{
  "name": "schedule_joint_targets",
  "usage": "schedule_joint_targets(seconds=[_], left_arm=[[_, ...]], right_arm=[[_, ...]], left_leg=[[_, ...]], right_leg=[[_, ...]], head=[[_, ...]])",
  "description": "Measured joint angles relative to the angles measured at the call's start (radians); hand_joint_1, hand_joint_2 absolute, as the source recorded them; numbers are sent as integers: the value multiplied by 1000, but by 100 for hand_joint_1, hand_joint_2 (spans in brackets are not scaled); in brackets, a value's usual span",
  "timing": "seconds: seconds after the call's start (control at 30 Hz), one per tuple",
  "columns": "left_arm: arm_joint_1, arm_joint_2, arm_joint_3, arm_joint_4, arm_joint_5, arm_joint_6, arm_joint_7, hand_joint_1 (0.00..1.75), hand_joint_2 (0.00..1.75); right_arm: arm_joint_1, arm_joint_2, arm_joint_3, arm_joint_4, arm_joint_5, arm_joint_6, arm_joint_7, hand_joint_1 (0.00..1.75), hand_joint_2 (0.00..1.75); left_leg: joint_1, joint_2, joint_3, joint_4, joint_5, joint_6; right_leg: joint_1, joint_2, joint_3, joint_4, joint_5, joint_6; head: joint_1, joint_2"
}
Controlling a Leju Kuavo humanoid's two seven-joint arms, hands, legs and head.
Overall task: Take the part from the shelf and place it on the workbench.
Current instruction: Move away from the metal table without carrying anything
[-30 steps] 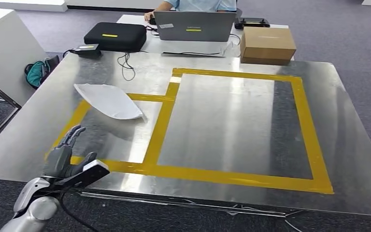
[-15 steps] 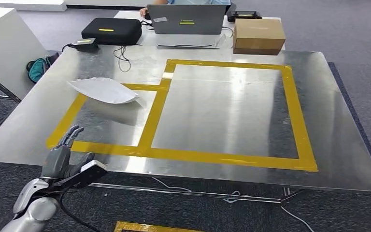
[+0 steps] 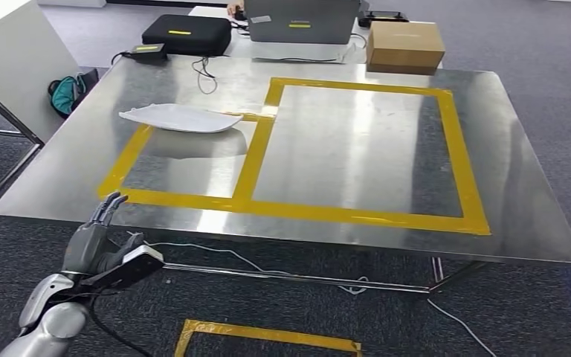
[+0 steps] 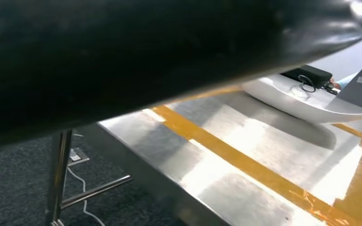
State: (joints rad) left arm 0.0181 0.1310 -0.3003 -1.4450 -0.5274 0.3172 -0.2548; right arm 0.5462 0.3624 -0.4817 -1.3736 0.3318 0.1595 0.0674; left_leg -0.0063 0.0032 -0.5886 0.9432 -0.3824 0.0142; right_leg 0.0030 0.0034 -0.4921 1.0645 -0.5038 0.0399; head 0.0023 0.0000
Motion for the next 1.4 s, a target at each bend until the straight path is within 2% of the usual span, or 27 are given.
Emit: schedule_joint_targets(seconds=[0.07, 0.17, 0.23, 0.3, 0.37, 0.4, 0.43, 0.5, 0.53, 0.57, 0.67, 0.7, 0.77, 0.83, 0.87, 0.93, 0.97, 1.0, 1.07, 1.1, 1.17, 1.2, 1.23, 1.3, 1.33, 1.37, 1.4], left_arm=[[0, 0, 2, 0, 8, -1, -2, 0, 0], [6, -1, 5, 0, 17, -3, -5, 0, 0], [10, -1, 9, 0, 24, -4, -8, 0, 0], [13, -2, 14, 1, 32, -5, -11, 0, 0], [17, -3, 16, 3, 39, -5, -13, 0, 0], [19, -3, 18, 4, 43, -5, -13, 0, 0], [20, -4, 19, 4, 47, -4, -13, 0, 0], [21, -4, 21, 4, 55, -4, -14, 0, 0], [21, -5, 22, 4, 58, -3, -15, 0, 0], [23, -5, 23, 4, 62, -2, -16, 0, 0], [32, -6, 24, 5, 72, 0, -18, 0, 0], [34, -7, 24, 5, 74, 0, -18, 0, 0], [36, -8, 25, 5, 77, 0, -18, 0, 0], [38, -8, 25, 5, 78, 1, -19, 0, 0], [39, -8, 25, 5, 79, 1, -20, 0, 0], [44, -8, 25, 5, 84, 3, -23, 0, 0], [45, -8, 25, 5, 87, 5, -25, 0, 0], [46, -8, 25, 4, 90, 7, -28, 0, 0], [47, -8, 26, 4, 94, 12, -32, 0, 0], [48, -8, 27, 4, 95, 14, -33, 0, 0], [51, -8, 27, 4, 96, 15, -33, 0, 0], [54, -8, 27, 4, 96, 15, -33, 0, 0], [57, -7, 28, 5, 97, 15, -32, 0, 0], [60, -6, 29, 5, 97, 15, -32, 0, 0], [60, -6, 30, 5, 97, 15, -32, 0, 0], [60, -6, 30, 5, 97, 15, -32, 0, 0], [60, -6, 31, 5, 97, 16, -32, 0, 0]], right_arm=[[-2, 0, 0, -1, -6, 2, -4, 0, 0], [-1, 0, -1, -3, -11, 7, -11, 0, 0], [-1, 0, -3, -5, -12, 10, -12, 0, 0], [-2, 0, -4, -7, -12, 15, -13, 0, 0], [-2, 0, -4, -7, -12, 19, -13, 0, 0], [-2, 0, -4, -7, -10, 18, -13, 0, 0], [-2, 0, -4, -7, -9, 18, -13, 0, 0], [-2, 0, -4, -8, -4, 18, -12, 0, 0], [-3, 0, -4, -9, -2, 18, -12, 0, 0], [-3, 0, -4, -9, 0, 18, -12, 0, 0], [-1, 0, -4, -10, 5, 18, -12, 0, 0], [0, 0, -4, -10, 5, 17, -12, 0, 0], [0, 0, -5, -10, 6, 18, -12, 0, 0], [-1, 0, -4, -10, 8, 18, -12, 0, 0], [-1, 0, -4, -10, 9, 18, -12, 0, 0], [-1, 0, -4, -10, 11, 19, -12, 0, 0], [-2, 0, -4, -10, 11, 19, -12, 0, 0], [-2, 0, -4, -11, 12, 19, -12, 0, 0], [-3, 0, -3, -13, 12, 19, -12, 0, 0], [-4, 0, -3, -15, 12, 19, -12, 0, 0], [-2, 0, -4, -15, 13, 19, -12, 0, 0], [-2, 0, -4, -16, 13, 18, -12, 0, 0], [-2, 0, -5, -16, 13, 18, -12, 0, 0], [-2, 0, -6, -16, 13, 18, -12, 0, 0], [-2, 0, -6, -16, 13, 19, -12, 0, 0], [-2, 0, -6, -16, 13, 19, -12, 0, 0], [-2, 0, -6, -16, 13, 19, -12, 0, 0]], left_leg=[[-1, 1, -11, 0, 20, -9], [2, 1, -28, -6, 38, -25], [4, -1, -55, 49, -22, -39], [8, -2, -97, 187, -118, -50], [12, -2, -113, 285, -158, -57], [14, -2, -95, 279, -149, -59], [17, -2, -58, 235, -129, -60], [21, -3, 40, 99, -93, -62], [21, -5, 72, 49, -86, -60], [21, -6, 87, 22, -85, -56], [18, -6, 71, 18, -76, -29], [18, -4, 61, 18, -68, -18], [18, -2, 38, 17, -48, -3], [16, -1, 9, 18, -24, 2], [14, -1, -8, 18, -12, 3], [12, -1, -39, 20, 14, 1], [11, -2, -53, 20, 26, -2], [10, -3, -64, 21, 39, -6], [9, -4, -75, 18, 65, -15], [9, -4, -75, 15, 78, -20], [13, -5, -77, 7, 95, -32], [14, -6, -83, 16, 77, -38], [15, -6, -92, 43, 37, -44], [16, -5, -120, 160, -85, -52], [16, -5, -131, 233, -131, -56], [17, -5, -135, 293, -150, -58], [17, -5, -126, 327, -141, -60]], right_leg=[[5, 1, 71, -114, -13, -7], [3, 0, 59, -144, 7, -20], [-2, -4, 40, -149, 31, -36], [-2, -6, 15, -140, 48, -44], [-3, -8, -12, -129, 59, -42], [-3, -8, -26, -121, 64, -40], [-5, -8, -40, -113, 67, -36], [-5, -7, -63, -95, 73, -28], [-4, -7, -72, -87, 77, -22], [-2, -7, -79, -81, 81, -16], [-3, -5, -94, -73, 89, 3], [-5, -5, -104, -57, 68, 8], [-6, -5, -137, 29, -20, 17], [-6, -5, -168, 160, -104, 20], [-6, -5, -169, 205, -115, 20], [-4, -5, -123, 196, -71, 15], [-4, -4, -74, 140, -41, 11], [-3, -2, -12, 58, -31, 7], [1, 4, 80, -85, -41, -2], [3, 6, 97, -119, -51, -5], [5, 6, 83, -121, -37, -18], [4, 3, 72, -119, -26, -27], [3, 1, 58, -119, -13, -36], [1, -3, 23, -117, 18, -45], [1, -5, 6, -115, 33, -46], [1, -7, -14, -112, 48, -45], [1, -9, -34, -107, 62, -43]], head=[[-1, 0], [0, 0], [-1, 0], [-4, 0], [-4, 0], [-4, 0], [-4, 0], [-5, 0], [-6, 0], [-7, 0], [-6, 0], [-4, 0], [-1, 0], [0, 0], [0, 0], [0, 0], [0, 0], [0, 0], [0, 0], [0, 0], [2, -1], [2, -1], [0, -1], [-4, -1], [-6, -1], [-7, -1], [-7, -1]])
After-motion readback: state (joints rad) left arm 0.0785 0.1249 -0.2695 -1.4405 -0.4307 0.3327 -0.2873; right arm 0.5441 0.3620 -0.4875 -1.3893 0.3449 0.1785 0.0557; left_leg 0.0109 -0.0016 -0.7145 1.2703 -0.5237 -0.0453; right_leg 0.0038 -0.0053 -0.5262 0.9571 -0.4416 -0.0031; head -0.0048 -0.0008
